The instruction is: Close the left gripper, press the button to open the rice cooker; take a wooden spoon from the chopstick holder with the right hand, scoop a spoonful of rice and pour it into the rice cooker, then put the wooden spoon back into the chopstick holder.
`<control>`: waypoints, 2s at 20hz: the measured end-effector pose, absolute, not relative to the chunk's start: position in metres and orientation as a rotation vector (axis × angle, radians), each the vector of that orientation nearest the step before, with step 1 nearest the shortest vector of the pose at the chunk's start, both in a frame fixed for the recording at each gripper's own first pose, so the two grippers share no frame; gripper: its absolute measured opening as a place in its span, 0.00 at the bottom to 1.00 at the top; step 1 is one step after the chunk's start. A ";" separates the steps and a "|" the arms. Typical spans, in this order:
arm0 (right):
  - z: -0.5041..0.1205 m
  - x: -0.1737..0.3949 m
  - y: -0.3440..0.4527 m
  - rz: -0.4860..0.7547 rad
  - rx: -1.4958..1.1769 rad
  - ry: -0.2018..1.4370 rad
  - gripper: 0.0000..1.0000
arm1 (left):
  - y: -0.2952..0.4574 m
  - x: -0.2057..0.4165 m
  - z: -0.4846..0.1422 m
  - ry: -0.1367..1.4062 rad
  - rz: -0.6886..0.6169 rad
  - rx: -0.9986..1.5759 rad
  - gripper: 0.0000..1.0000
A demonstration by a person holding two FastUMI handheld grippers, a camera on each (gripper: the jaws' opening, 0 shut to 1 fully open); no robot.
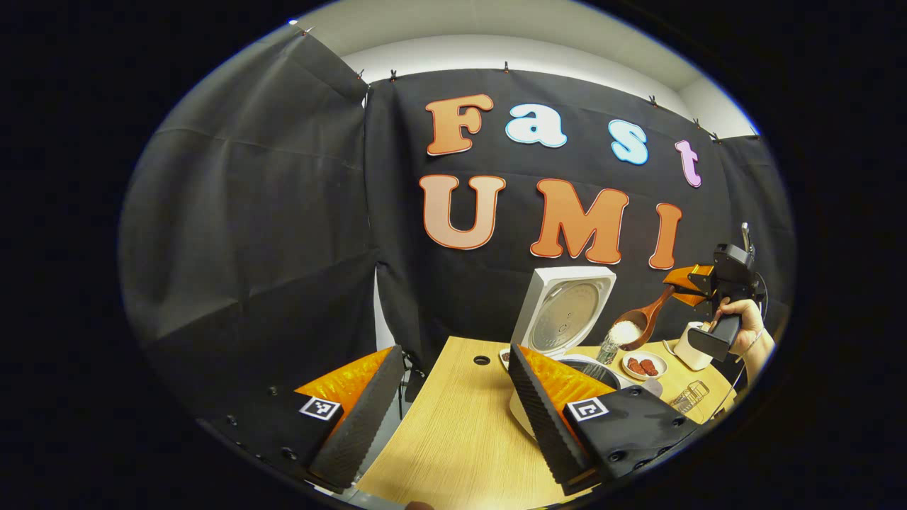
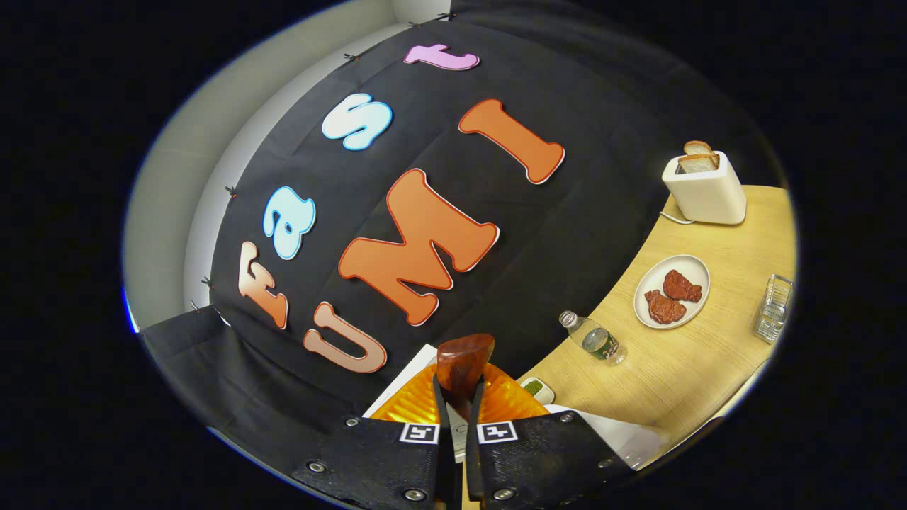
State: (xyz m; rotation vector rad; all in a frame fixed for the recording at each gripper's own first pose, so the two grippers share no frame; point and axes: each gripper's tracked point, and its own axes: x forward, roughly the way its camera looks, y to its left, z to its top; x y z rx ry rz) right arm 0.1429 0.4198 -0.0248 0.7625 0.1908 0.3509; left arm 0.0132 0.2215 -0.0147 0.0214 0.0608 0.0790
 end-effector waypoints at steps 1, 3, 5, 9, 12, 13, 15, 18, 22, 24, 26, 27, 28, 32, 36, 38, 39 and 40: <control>-0.024 0.143 0.422 0.353 0.741 0.186 0.05 | 0.222 0.015 -0.015 0.062 0.079 0.022 1.00; -0.023 0.144 0.425 0.362 0.689 0.169 0.05 | 0.222 0.018 -0.016 0.062 0.080 0.024 1.00; -0.022 0.146 0.431 0.374 0.650 0.163 0.05 | 0.223 0.022 -0.016 0.064 0.083 0.023 1.00; -0.022 0.146 0.440 0.396 0.590 0.155 0.05 | 0.224 0.024 -0.018 0.067 0.086 0.023 1.00; -0.022 0.146 0.447 0.410 0.516 0.136 0.05 | 0.224 0.027 -0.018 0.068 0.088 0.020 1.00; -0.022 0.146 0.448 0.411 0.492 0.132 0.05 | 0.224 0.028 -0.019 0.070 0.089 0.019 1.00; -0.022 0.145 0.452 0.419 0.451 0.121 0.05 | 0.224 0.029 -0.018 0.068 0.090 0.019 1.00; -0.021 0.143 0.456 0.444 0.390 0.105 0.05 | 0.225 0.029 -0.019 0.069 0.093 0.016 1.00; -0.017 0.136 0.468 0.480 0.305 0.072 0.05 | 0.224 0.028 -0.019 0.070 0.094 0.017 1.00; -0.017 0.132 0.473 0.496 0.261 0.062 0.05 | 0.225 0.027 -0.018 0.065 0.096 0.016 1.00; -0.017 0.129 0.477 0.510 0.213 0.048 0.05 | 0.224 0.027 -0.018 0.064 0.097 0.012 1.00; -0.016 0.128 0.480 0.518 0.184 0.040 0.05 | 0.224 0.026 -0.017 0.064 0.097 0.012 1.00; -0.016 0.126 0.483 0.532 0.155 0.031 0.05 | 0.224 0.027 -0.017 0.065 0.097 0.012 1.00; -0.020 0.117 0.496 0.573 0.067 0.011 0.05 | 0.224 0.023 -0.020 0.067 0.100 0.011 1.00; -0.025 0.111 0.505 0.594 -0.034 -0.012 0.05 | 0.225 0.022 -0.020 0.069 0.106 0.005 1.00; -0.029 0.108 0.510 0.612 -0.064 -0.016 0.06 | 0.227 0.020 -0.023 0.070 0.111 0.000 1.00; -0.030 0.108 0.511 0.618 -0.076 -0.017 0.05 | 0.227 0.019 -0.024 0.073 0.113 -0.004 1.00; -0.032 0.106 0.511 0.620 -0.088 -0.017 0.05 | 0.228 0.018 -0.026 0.074 0.115 -0.007 1.00</control>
